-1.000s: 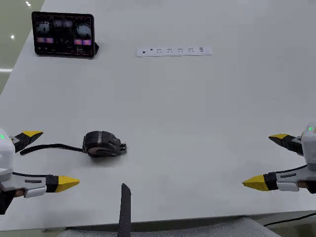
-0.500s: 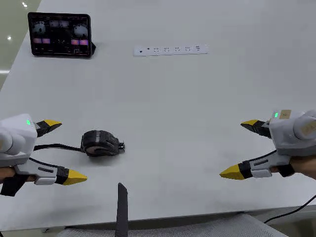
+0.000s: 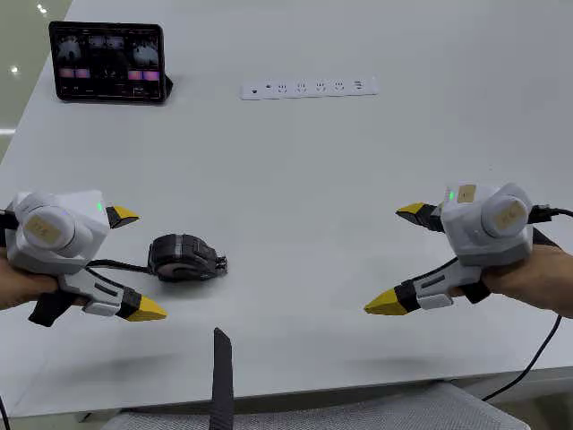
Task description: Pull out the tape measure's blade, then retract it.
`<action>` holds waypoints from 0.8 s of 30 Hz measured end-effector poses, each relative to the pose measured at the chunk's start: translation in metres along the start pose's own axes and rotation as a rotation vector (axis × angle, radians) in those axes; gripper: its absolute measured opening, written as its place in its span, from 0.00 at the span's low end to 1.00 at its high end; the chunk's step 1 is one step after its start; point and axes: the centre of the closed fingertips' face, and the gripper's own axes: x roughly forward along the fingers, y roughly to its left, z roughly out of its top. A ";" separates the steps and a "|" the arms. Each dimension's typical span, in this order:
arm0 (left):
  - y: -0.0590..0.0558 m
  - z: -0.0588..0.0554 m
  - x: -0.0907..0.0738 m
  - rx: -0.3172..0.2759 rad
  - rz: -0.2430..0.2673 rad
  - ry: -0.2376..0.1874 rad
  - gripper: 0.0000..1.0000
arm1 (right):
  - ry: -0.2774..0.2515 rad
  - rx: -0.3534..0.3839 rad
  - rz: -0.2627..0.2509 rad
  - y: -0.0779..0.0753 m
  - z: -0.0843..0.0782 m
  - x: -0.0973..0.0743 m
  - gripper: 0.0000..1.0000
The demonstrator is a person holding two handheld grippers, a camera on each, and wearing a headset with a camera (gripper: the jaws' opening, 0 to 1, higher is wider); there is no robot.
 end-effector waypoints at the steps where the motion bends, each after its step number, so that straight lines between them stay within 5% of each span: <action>1: 0.001 0.000 0.001 0.008 -0.001 0.011 0.91 | 0.001 -0.006 0.003 0.000 0.001 0.001 0.99; 11: 0.000 0.006 0.015 0.119 -0.069 0.077 0.83 | -0.008 -0.076 0.021 -0.005 0.019 0.016 0.99; 24: 0.004 0.003 0.035 0.158 -0.100 0.158 0.78 | 0.001 -0.117 0.053 -0.006 0.029 0.047 0.99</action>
